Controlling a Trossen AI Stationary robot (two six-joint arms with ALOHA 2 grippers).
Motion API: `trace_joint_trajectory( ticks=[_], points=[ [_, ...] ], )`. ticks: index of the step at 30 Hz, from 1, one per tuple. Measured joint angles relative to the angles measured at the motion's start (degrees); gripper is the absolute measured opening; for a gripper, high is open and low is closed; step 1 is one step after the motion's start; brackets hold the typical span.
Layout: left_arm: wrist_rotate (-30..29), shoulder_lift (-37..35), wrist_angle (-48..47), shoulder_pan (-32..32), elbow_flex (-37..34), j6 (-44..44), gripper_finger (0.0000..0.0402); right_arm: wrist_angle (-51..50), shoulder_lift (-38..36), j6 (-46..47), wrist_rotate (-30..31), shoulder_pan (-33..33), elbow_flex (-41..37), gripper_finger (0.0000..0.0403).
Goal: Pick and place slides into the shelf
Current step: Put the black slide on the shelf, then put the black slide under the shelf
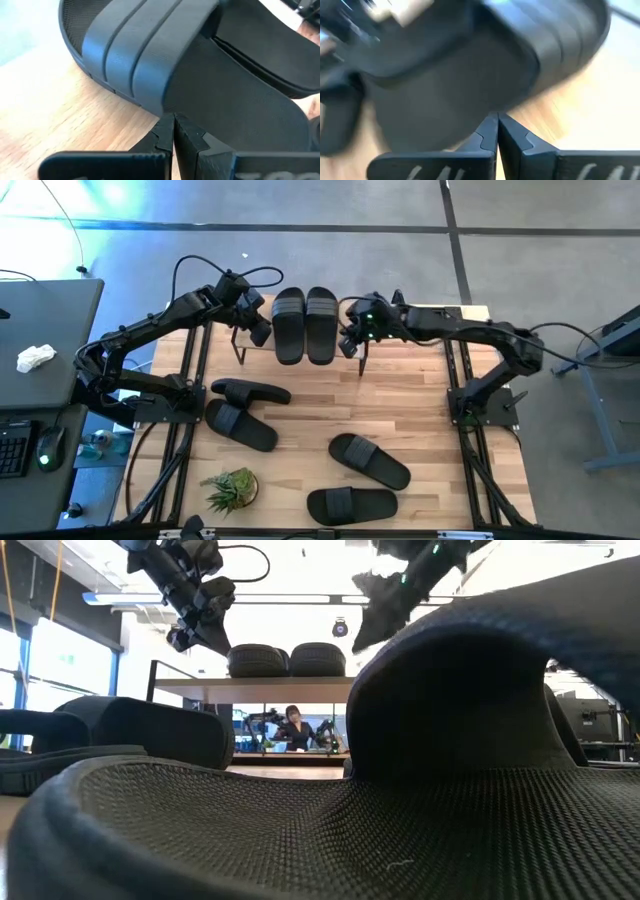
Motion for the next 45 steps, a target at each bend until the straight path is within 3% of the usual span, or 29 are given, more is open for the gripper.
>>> trace_joint_trajectory(
  ticks=[10,30,36,45],
  points=[
    [-0.3,4.3,1.5,0.0,0.0,-0.2,0.0001,0.3,2.6,-4.1,-0.6,-1.2,0.4,0.0],
    [-1.8,4.3,4.9,0.0,0.0,-0.2,0.0001,-0.8,4.5,-5.8,-3.8,-1.1,0.4,0.0],
    [-2.0,3.6,4.0,0.0,0.3,-0.2,0.0,-3.0,2.5,-5.3,-2.2,-1.1,0.4,0.0],
    [-2.2,3.6,-2.8,0.0,6.7,0.0,0.0,-7.2,-4.2,-5.0,0.2,-1.0,0.4,0.0]
  ],
)
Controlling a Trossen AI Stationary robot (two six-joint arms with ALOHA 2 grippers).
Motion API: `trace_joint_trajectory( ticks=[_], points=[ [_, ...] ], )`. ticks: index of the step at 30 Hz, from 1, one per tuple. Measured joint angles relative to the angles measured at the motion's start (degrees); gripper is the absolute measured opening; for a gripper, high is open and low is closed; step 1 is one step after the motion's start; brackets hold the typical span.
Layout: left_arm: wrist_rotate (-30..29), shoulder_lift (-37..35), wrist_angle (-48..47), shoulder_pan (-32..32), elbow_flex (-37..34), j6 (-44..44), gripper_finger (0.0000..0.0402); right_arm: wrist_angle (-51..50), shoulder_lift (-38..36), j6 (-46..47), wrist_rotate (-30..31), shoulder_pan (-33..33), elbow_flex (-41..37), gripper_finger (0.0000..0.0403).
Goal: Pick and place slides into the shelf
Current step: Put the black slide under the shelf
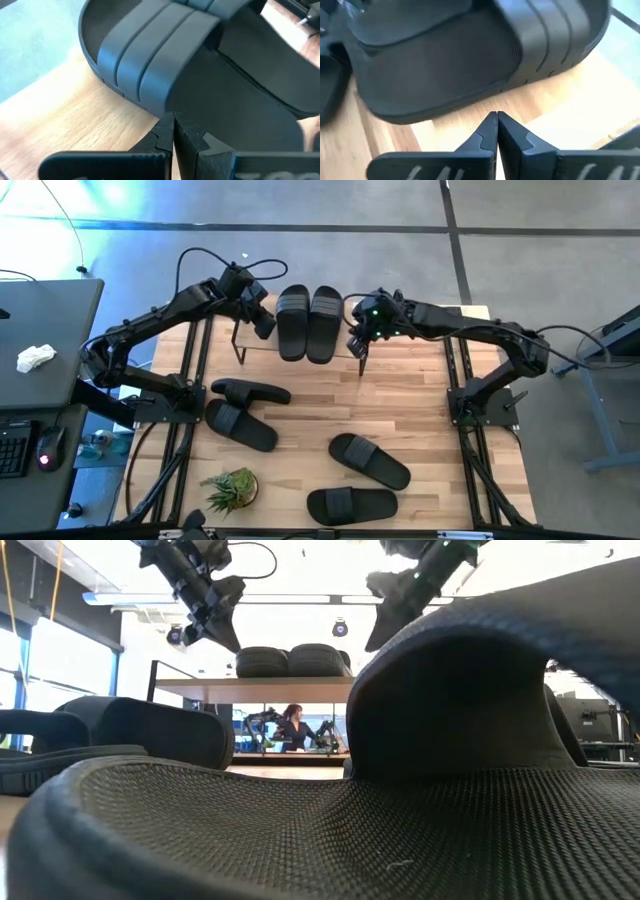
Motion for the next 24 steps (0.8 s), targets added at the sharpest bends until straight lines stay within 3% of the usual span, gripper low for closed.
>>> trace_joint_trajectory(
  ticks=[13,24],
  points=[
    [-0.3,-1.7,-10.8,-2.1,5.7,-0.5,0.0,-8.1,-10.6,3.0,3.8,3.3,0.0,0.0],
    [-1.5,-10.2,-13.2,-14.9,5.7,-4.6,0.0,-15.4,-15.0,6.0,1.8,10.2,0.0,0.0]
  ],
)
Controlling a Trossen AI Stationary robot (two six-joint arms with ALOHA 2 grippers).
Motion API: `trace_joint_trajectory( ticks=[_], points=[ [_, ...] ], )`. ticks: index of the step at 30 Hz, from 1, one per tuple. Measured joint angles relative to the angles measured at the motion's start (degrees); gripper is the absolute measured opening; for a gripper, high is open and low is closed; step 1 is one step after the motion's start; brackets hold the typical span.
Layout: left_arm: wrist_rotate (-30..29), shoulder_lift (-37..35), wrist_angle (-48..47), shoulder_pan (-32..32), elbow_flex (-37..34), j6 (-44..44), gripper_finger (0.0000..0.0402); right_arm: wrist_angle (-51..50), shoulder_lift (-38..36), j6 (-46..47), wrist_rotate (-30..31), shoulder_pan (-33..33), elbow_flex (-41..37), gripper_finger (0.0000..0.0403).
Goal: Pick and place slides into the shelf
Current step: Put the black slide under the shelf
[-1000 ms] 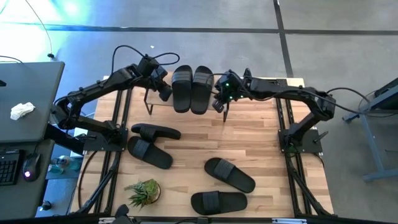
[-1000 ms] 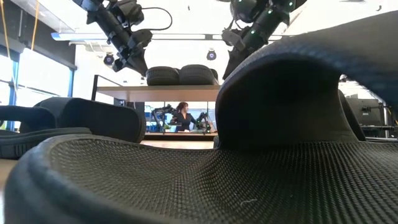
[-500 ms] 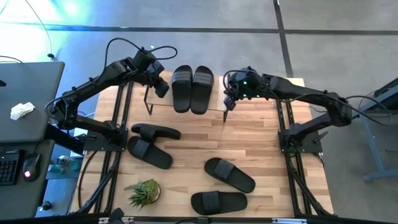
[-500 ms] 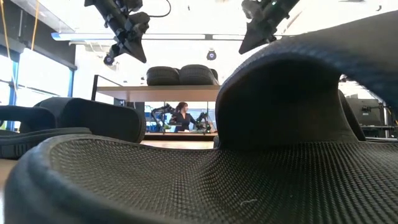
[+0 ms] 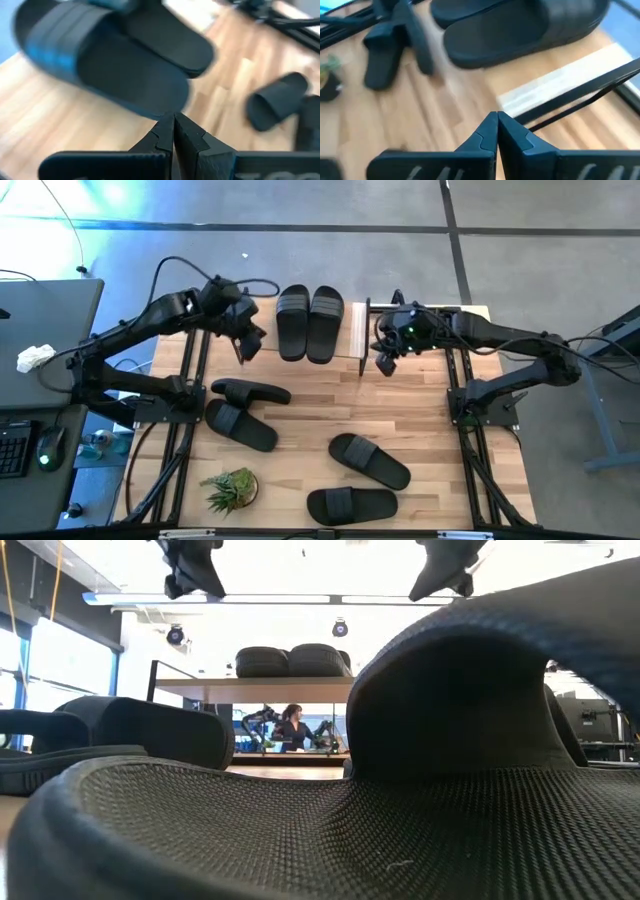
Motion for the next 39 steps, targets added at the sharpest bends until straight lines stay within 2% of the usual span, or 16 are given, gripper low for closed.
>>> trace_joint_trajectory(
  ticks=[9,12,16,22,26,29,31,39],
  points=[
    [-0.5,-5.5,0.1,-15.1,0.0,-0.4,0.0,-4.0,-3.0,3.1,-6.0,8.1,0.0,0.0],
    [-3.6,-5.9,0.1,-20.8,0.0,-0.4,0.0,-6.2,-4.0,5.6,-6.0,11.5,0.0,0.0],
    [-11.8,-5.9,0.2,-28.4,0.0,-0.4,0.0,-9.1,-5.0,10.0,-5.3,16.2,0.0,0.0],
    [-29.1,-5.0,2.0,-39.8,-0.1,1.4,0.0,-11.8,-5.6,14.3,2.9,24.5,0.0,0.0],
    [-36.4,-3.0,4.3,-45.3,0.0,4.1,0.0,-13.9,-5.6,15.4,11.4,30.3,0.0,0.0],
    [-38.2,-0.4,5.6,-47.3,0.0,4.7,0.0,-16.8,-5.6,17.2,17.8,34.2,0.0,0.0],
    [-38.2,1.3,5.2,-48.0,0.0,4.1,0.0,-19.2,-5.6,19.1,19.9,36.4,0.0,0.0],
    [-35.8,6.1,6.2,-48.3,-0.1,1.6,0.0,-28.1,-1.7,28.4,20.0,42.5,0.0,0.0]
  ],
)
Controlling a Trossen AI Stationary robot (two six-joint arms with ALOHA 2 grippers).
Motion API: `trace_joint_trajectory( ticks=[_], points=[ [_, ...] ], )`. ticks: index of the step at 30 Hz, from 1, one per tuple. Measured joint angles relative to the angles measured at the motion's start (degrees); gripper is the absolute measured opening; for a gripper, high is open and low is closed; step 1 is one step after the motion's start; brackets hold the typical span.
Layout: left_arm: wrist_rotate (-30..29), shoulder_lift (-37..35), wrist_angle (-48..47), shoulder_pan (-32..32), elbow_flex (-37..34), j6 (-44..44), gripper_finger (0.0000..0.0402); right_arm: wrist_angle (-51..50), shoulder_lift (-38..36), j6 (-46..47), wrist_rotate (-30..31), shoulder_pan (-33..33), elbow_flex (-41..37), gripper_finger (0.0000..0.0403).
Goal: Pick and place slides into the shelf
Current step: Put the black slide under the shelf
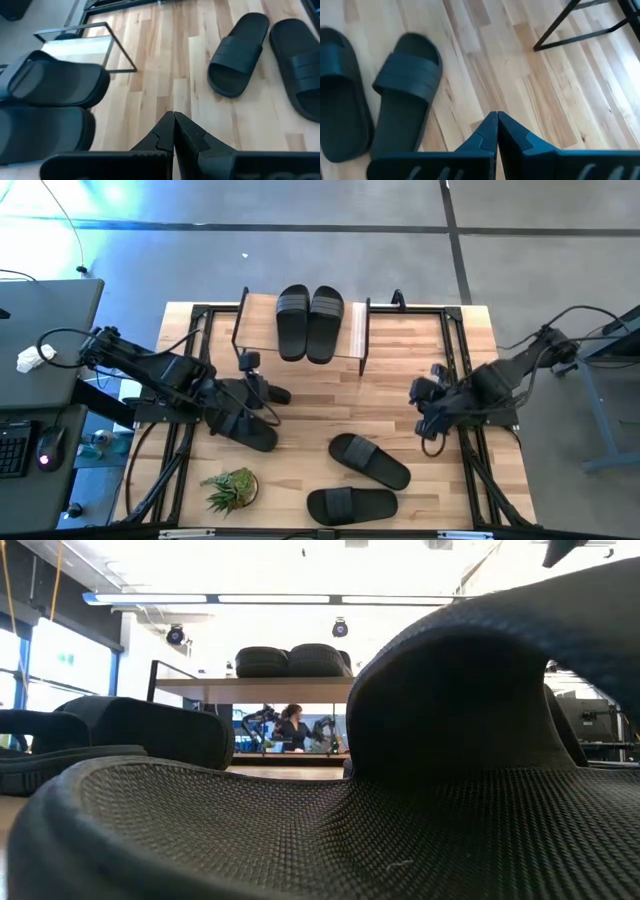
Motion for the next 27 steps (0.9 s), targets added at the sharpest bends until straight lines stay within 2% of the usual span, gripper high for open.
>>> trace_joint_trajectory(
  ticks=[5,13,19,23,27],
  points=[
    [0.2,0.6,1.2,-0.5,0.0,0.0,0.0,-1.9,6.5,-0.2,1.1,3.0,0.0,0.0],
    [1.6,0.7,1.2,-0.7,0.0,-0.5,0.0,-13.0,19.3,2.7,0.0,4.6,0.0,0.0],
    [4.1,0.7,1.1,-0.7,0.0,-0.6,0.0,-8.2,23.3,3.9,10.6,9.9,0.0,0.0],
    [4.5,0.7,1.1,-0.7,0.0,-0.5,0.0,-8.3,23.3,13.0,15.7,13.5,-0.5,0.0],
    [4.5,0.7,1.2,-0.6,0.0,-0.5,0.0,-5.1,22.0,21.2,17.7,17.6,-6.2,0.0]
  ],
)
